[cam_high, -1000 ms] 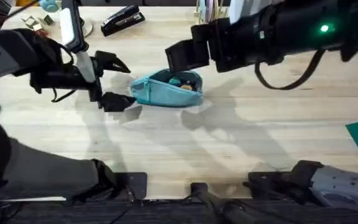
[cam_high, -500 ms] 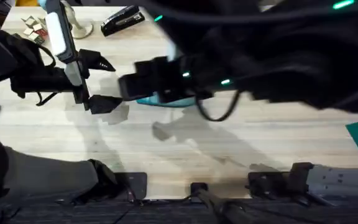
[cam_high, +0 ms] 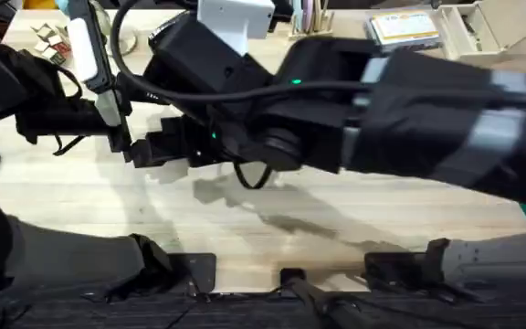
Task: Unzip the bag, pick up the pens from the table one at a time and place them inside, then zip the bag closed.
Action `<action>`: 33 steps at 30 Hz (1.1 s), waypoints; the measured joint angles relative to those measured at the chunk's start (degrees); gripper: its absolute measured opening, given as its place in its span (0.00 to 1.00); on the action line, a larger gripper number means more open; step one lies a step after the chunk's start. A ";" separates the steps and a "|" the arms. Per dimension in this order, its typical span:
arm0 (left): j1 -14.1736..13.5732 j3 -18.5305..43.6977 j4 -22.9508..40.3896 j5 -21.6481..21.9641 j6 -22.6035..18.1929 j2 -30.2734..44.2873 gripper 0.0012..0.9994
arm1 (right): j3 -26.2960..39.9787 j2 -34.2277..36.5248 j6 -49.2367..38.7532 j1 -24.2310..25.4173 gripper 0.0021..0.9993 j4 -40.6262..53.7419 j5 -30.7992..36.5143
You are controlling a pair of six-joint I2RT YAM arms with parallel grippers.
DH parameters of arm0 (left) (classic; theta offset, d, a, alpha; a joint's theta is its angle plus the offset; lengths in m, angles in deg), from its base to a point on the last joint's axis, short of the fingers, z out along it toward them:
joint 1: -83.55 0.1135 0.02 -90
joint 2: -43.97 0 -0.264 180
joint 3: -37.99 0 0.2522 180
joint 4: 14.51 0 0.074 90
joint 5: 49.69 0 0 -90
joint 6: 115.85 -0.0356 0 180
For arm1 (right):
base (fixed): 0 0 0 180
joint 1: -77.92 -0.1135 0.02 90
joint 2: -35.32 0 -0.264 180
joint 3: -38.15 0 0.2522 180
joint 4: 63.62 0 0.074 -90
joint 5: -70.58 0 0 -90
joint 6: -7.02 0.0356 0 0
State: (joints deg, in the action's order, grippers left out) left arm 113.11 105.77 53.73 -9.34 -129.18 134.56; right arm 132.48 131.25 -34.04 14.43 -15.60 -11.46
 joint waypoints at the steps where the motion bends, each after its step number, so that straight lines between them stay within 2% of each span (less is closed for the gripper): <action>1: 0.00 0.00 0.00 0.00 0.00 0.00 0.99 | 0.00 0.57 0.38 0.02 0.99 -0.92 0.02; 4: 0.00 0.00 0.00 0.00 -0.02 0.00 0.99 | 0.00 2.38 0.83 0.00 1.00 -4.08 0.66; 10: 0.00 0.00 0.00 0.00 0.00 0.00 0.99 | 0.00 7.97 1.50 0.02 1.00 -7.72 6.36; 16: 0.00 0.00 0.00 0.00 -0.01 0.00 0.99 | 0.00 8.55 1.66 0.36 1.00 -9.56 11.64; 24: 0.00 0.00 0.00 0.00 -0.02 0.00 0.99 | 0.00 10.30 1.68 1.12 0.99 -10.62 15.02; 26: 0.00 0.00 0.00 0.00 -0.02 0.00 0.99 | 0.00 11.30 1.68 1.24 0.94 -10.78 15.39; 30: 0.00 0.00 0.00 0.00 -0.02 0.00 0.99 | 0.00 12.40 1.84 1.55 0.77 -11.16 15.89; 33: 0.00 0.00 0.03 0.00 -0.02 0.00 0.99 | 0.00 12.45 1.88 1.87 0.67 -11.30 16.09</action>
State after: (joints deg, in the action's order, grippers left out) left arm 113.11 105.77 53.75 -9.34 -129.20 134.56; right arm 132.48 143.70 -32.15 16.30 -26.90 4.63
